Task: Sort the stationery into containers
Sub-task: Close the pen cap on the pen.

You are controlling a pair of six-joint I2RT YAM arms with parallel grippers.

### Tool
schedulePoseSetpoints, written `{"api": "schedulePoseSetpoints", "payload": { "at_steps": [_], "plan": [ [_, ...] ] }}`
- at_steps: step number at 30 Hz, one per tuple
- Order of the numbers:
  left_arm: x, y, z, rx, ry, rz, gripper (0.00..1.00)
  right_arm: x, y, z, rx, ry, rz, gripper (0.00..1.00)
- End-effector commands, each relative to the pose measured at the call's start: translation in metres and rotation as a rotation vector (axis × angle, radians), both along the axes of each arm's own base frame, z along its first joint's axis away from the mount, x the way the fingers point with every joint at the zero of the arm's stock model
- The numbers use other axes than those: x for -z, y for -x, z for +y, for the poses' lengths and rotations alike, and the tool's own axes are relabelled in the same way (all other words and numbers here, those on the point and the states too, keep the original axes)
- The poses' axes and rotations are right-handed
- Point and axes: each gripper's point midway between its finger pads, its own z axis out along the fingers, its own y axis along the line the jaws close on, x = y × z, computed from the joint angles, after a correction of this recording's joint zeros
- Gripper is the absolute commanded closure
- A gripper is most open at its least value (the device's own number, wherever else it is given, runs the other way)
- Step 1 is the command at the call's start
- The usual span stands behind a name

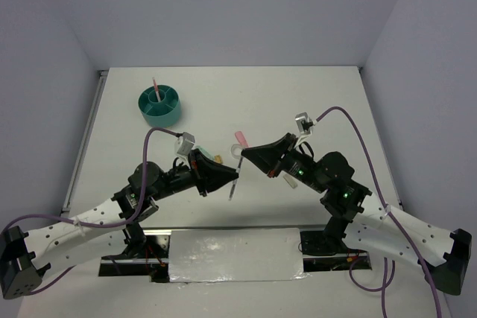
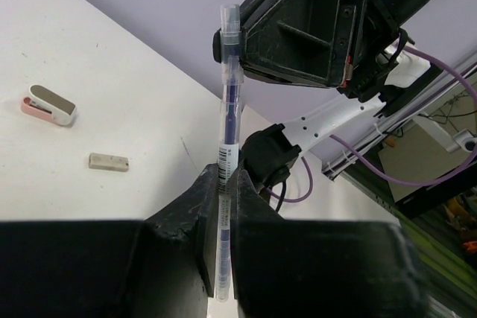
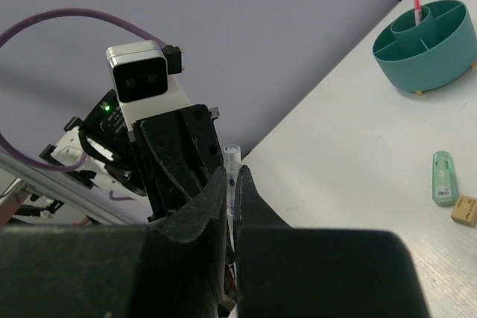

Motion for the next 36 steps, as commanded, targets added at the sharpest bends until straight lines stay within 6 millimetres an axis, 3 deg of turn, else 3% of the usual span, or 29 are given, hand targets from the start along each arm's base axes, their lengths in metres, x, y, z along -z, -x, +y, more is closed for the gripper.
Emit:
{"api": "schedulePoseSetpoints", "payload": {
  "at_steps": [1,16,21,26,32,36],
  "plan": [
    [-0.034,-0.002,0.008,-0.043,0.073,-0.108,1.0,0.007,0.012,0.006,-0.06,-0.006,0.005,1.0],
    [-0.078,-0.011,0.018,-0.116,0.245,-0.164,1.0,0.028,0.025,0.011,-0.09,-0.001,-0.024,1.0],
    [-0.081,-0.012,0.01,-0.093,0.225,-0.168,1.0,0.032,0.021,0.014,-0.065,0.061,-0.063,1.0],
    [-0.083,-0.016,0.014,-0.127,0.235,-0.179,1.0,0.037,0.027,0.024,-0.125,0.054,-0.053,1.0],
    [-0.102,-0.017,0.025,-0.174,0.239,-0.229,1.0,0.04,0.038,0.032,-0.182,0.078,-0.078,1.0],
    [-0.1,-0.014,0.018,-0.141,0.191,-0.255,1.0,0.028,0.041,0.029,-0.192,0.07,-0.109,0.8]
  ]
}}
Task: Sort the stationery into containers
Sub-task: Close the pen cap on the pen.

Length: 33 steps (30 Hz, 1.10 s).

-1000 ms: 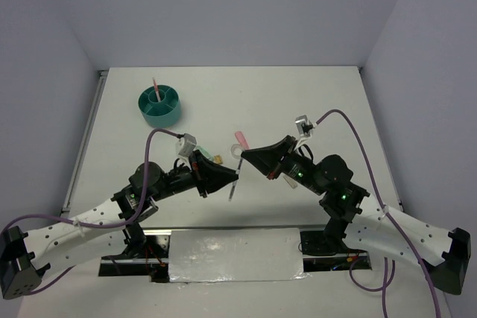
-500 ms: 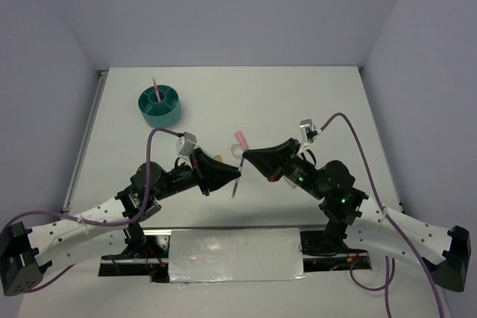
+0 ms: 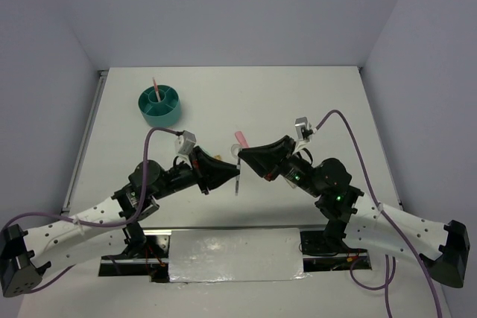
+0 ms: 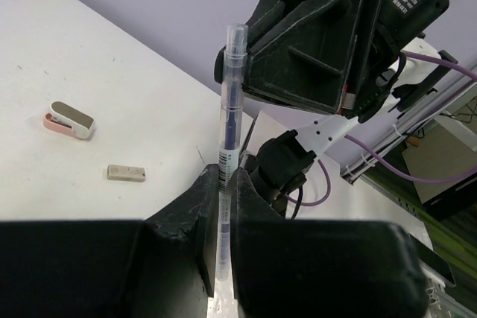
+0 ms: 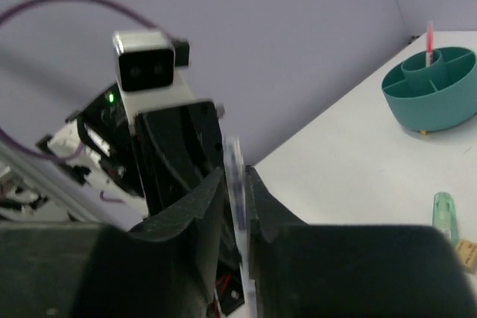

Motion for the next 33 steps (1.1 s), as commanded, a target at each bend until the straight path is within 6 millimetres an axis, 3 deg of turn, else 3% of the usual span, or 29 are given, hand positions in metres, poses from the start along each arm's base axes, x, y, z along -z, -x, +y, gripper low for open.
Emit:
{"api": "schedulePoseSetpoints", "payload": {
  "at_steps": [1,3,6,12,18,23,28,31,33],
  "plan": [
    [-0.091,-0.004,0.016,-0.071,0.201,-0.2,1.0,0.022,0.038,0.017,-0.195,0.113,0.0,0.74],
    [-0.082,-0.005,0.012,-0.06,0.187,-0.187,1.0,0.017,0.04,0.015,-0.197,0.103,-0.017,0.65],
    [-0.067,-0.007,0.009,-0.06,0.166,-0.157,1.0,0.01,0.042,0.014,-0.2,0.095,-0.028,0.62],
    [-0.057,-0.007,0.003,-0.035,0.15,-0.135,1.0,0.005,0.044,0.014,-0.212,0.084,-0.04,0.66],
    [-0.048,-0.002,-0.006,0.017,0.121,-0.129,1.0,-0.005,0.039,0.01,-0.176,0.067,-0.061,0.62],
    [-0.04,-0.001,-0.006,0.024,0.102,-0.118,1.0,-0.013,0.036,0.006,-0.148,0.082,-0.083,0.74],
    [-0.034,0.001,-0.007,0.039,0.088,-0.115,1.0,-0.018,0.036,0.008,-0.15,0.087,-0.098,0.99],
    [-0.032,0.001,-0.009,0.047,0.074,-0.113,0.99,-0.016,0.037,0.011,-0.161,0.087,-0.096,1.0],
    [-0.034,0.002,-0.01,0.054,0.074,-0.118,0.73,-0.013,0.037,0.012,-0.167,0.088,-0.087,1.0]
  ]
}}
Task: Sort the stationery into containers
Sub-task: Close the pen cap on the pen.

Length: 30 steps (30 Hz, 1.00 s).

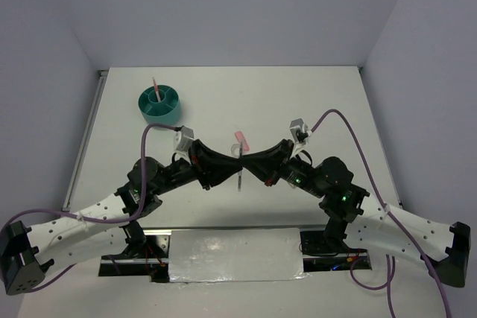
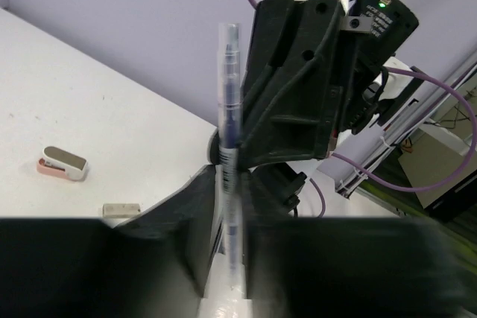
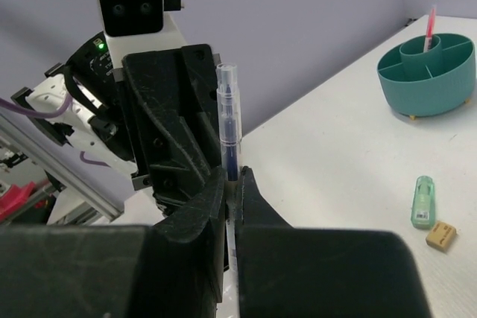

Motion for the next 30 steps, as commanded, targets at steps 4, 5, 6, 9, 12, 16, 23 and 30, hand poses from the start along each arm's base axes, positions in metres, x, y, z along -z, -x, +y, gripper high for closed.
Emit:
{"api": "schedulePoseSetpoints", "payload": {
  "at_steps": [4,5,6,9,12,16,23,30],
  "plan": [
    [-0.012,0.001,-0.007,0.03,0.011,-0.042,0.4,-0.015,0.023,0.013,-0.136,-0.032,-0.012,1.0],
    [-0.014,0.001,-0.008,0.031,0.013,-0.046,0.37,-0.016,0.024,0.014,-0.138,-0.033,-0.011,1.0],
    [-0.013,0.001,-0.009,0.035,0.01,-0.045,0.37,-0.016,0.023,0.014,-0.138,-0.034,-0.011,1.0],
    [-0.014,0.0,-0.012,0.04,0.011,-0.045,0.49,-0.019,0.024,0.013,-0.14,-0.035,-0.018,1.0],
    [-0.015,0.0,-0.009,0.031,0.018,-0.044,0.74,-0.017,0.022,0.011,-0.123,-0.026,-0.016,1.0],
    [-0.019,0.004,-0.006,0.036,0.023,-0.063,1.0,-0.013,0.021,0.011,-0.115,-0.019,-0.01,1.0],
    [-0.019,0.013,-0.008,0.089,0.012,-0.087,1.0,-0.028,0.021,0.002,-0.091,-0.047,-0.039,0.33],
    [-0.014,0.018,-0.011,0.125,0.006,-0.086,1.0,-0.048,0.017,0.001,-0.065,-0.007,-0.093,0.32]
  ]
}}
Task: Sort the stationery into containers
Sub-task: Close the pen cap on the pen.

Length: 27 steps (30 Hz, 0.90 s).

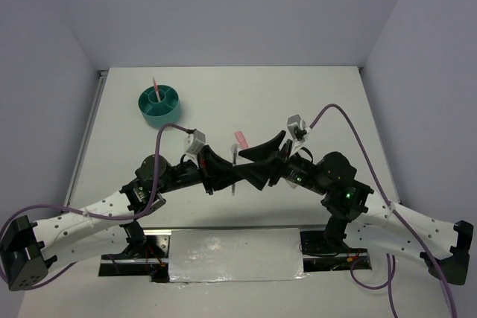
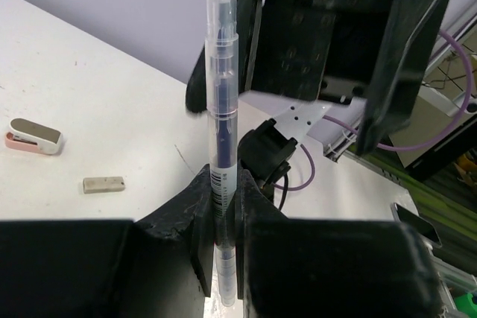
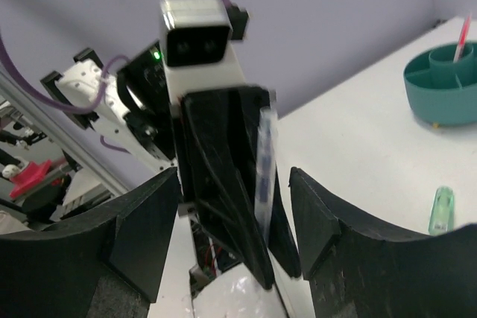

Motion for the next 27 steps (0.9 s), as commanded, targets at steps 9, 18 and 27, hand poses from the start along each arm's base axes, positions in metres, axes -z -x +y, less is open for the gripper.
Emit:
{"api": "schedulePoseSetpoints", "payload": {
  "at_steps": [9,18,27],
  "plan": [
    [-0.035,0.017,0.003,0.073,0.084,-0.126,1.0,-0.048,-0.013,0.01,0.04,0.018,-0.109,0.37],
    [-0.034,0.018,0.007,0.06,0.073,-0.137,1.0,-0.043,-0.016,0.013,0.051,0.028,-0.105,0.83],
    [-0.041,0.014,0.009,0.03,0.057,-0.17,1.0,-0.021,-0.012,0.019,0.011,0.051,-0.08,1.0]
  ]
}}
